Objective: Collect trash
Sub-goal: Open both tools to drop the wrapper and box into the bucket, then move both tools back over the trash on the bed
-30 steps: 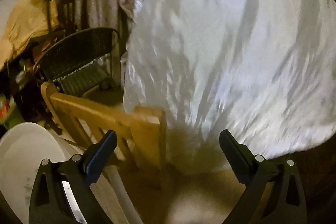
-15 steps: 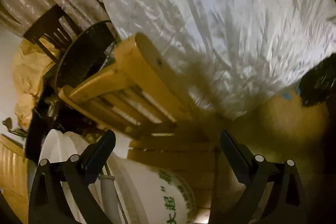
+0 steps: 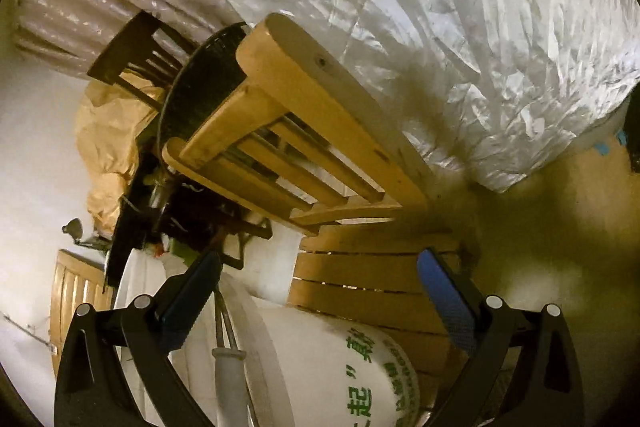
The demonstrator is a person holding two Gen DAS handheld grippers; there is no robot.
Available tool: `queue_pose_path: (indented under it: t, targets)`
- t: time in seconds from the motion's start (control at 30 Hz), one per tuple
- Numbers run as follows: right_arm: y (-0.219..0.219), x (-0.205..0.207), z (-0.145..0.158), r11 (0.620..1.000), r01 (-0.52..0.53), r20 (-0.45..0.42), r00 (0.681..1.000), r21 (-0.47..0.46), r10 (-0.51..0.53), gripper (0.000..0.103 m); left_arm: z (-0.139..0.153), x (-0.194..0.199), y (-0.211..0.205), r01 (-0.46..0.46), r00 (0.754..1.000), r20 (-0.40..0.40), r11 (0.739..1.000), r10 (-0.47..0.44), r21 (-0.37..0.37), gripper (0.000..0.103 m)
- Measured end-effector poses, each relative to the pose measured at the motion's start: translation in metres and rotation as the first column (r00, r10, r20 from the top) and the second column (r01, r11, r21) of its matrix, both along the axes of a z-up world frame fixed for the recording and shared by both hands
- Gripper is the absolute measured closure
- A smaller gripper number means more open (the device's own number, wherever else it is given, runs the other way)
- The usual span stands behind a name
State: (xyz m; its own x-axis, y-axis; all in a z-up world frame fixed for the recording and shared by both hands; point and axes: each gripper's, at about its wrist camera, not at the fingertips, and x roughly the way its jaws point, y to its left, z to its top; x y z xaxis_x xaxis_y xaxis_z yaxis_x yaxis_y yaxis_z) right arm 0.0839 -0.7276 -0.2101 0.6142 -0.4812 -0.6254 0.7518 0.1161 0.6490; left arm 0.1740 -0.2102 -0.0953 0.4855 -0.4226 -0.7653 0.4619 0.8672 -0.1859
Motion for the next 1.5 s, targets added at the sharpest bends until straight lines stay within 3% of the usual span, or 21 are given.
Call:
queue_pose_path:
  t: [0.2, 0.37, 0.43, 0.5, 0.6, 0.67, 0.77, 0.83, 0.93, 1.03, 1.07, 1.17, 1.27, 1.33, 1.37, 1.4, 1.5]
  targets:
    - [0.007, -0.025, 0.039, 0.966, 0.071, -0.064, 0.994, -0.248, -0.09, 0.005, 0.009, -0.008, 0.023, -0.023, 0.999, 0.024, 0.999, 0.024, -0.037, 0.015]
    - [0.028, -0.055, 0.083, 0.857, 0.117, -0.14, 0.967, -0.502, -0.214, 0.005, 0.02, -0.014, 0.054, -0.071, 0.995, 0.057, 0.994, 0.076, -0.08, 0.015]
    - [0.038, -0.071, 0.099, 0.819, 0.144, -0.121, 0.961, -0.556, -0.251, 0.005, 0.026, -0.018, 0.073, -0.106, 0.99, 0.082, 0.99, 0.114, -0.09, 0.015]
    - [0.065, -0.092, 0.127, 0.743, 0.165, -0.05, 0.965, -0.648, -0.258, 0.005, 0.031, -0.026, 0.101, -0.158, 0.978, 0.122, 0.983, 0.168, -0.092, 0.015]
    - [0.113, -0.107, 0.168, 0.656, 0.126, 0.019, 0.986, -0.744, -0.167, 0.005, 0.033, -0.034, 0.137, -0.242, 0.954, 0.163, 0.967, 0.252, -0.075, 0.015]
    - [0.149, -0.111, 0.191, 0.605, 0.078, 0.049, 0.997, -0.792, -0.065, 0.005, 0.031, -0.039, 0.169, -0.327, 0.927, 0.171, 0.943, 0.333, -0.062, 0.015]
    - [0.203, -0.11, 0.215, 0.559, -0.012, 0.121, 0.972, -0.829, 0.2, 0.005, 0.027, -0.04, 0.208, -0.433, 0.886, 0.157, 0.9, 0.437, -0.058, 0.015]
    - [0.232, -0.097, 0.226, 0.558, -0.104, 0.127, 0.924, -0.823, 0.36, 0.005, 0.024, -0.04, 0.228, -0.487, 0.859, 0.153, 0.872, 0.488, -0.051, 0.015]
    - [0.277, -0.068, 0.24, 0.508, -0.3, 0.095, 0.783, -0.807, 0.614, 0.005, 0.025, -0.043, 0.252, -0.522, 0.836, 0.161, 0.851, 0.524, -0.055, 0.015]
    - [0.33, -0.032, 0.258, 0.345, -0.485, -0.028, 0.61, -0.803, 0.792, 0.005, 0.027, -0.047, 0.269, -0.544, 0.819, 0.178, 0.837, 0.545, -0.059, 0.015]
    - [0.351, -0.023, 0.268, 0.275, -0.525, -0.07, 0.545, -0.805, 0.835, 0.005, 0.027, -0.047, 0.274, -0.552, 0.814, 0.18, 0.832, 0.553, -0.059, 0.015]
    - [0.402, -0.017, 0.302, 0.113, -0.54, -0.133, 0.396, -0.834, 0.909, 0.005, 0.026, -0.043, 0.293, -0.566, 0.806, 0.172, 0.822, 0.567, -0.06, 0.018]
    - [0.438, -0.017, 0.327, 0.047, -0.51, -0.147, 0.333, -0.859, 0.931, 0.005, 0.028, -0.023, 0.303, -0.546, 0.822, 0.146, 0.834, 0.551, -0.076, 0.027]
    - [0.46, 0.002, 0.329, -0.012, -0.548, -0.189, 0.267, -0.836, 0.945, 0.005, 0.032, 0.002, 0.308, -0.538, 0.83, 0.126, 0.839, 0.544, -0.078, 0.035]
    - [0.472, 0.02, 0.314, -0.078, -0.618, -0.254, 0.202, -0.782, 0.946, 0.005, 0.033, 0.011, 0.311, -0.537, 0.831, 0.115, 0.839, 0.544, -0.09, 0.035]
    - [0.48, 0.032, 0.303, -0.104, -0.666, -0.293, 0.178, -0.739, 0.939, 0.005, 0.036, 0.028, 0.316, -0.533, 0.834, 0.094, 0.838, 0.544, -0.119, 0.035]
    - [0.487, 0.06, 0.251, -0.108, -0.808, -0.333, 0.113, -0.579, 0.936, 0.005, 0.037, 0.065, 0.317, -0.51, 0.85, 0.052, 0.843, 0.525, -0.169, 0.035]
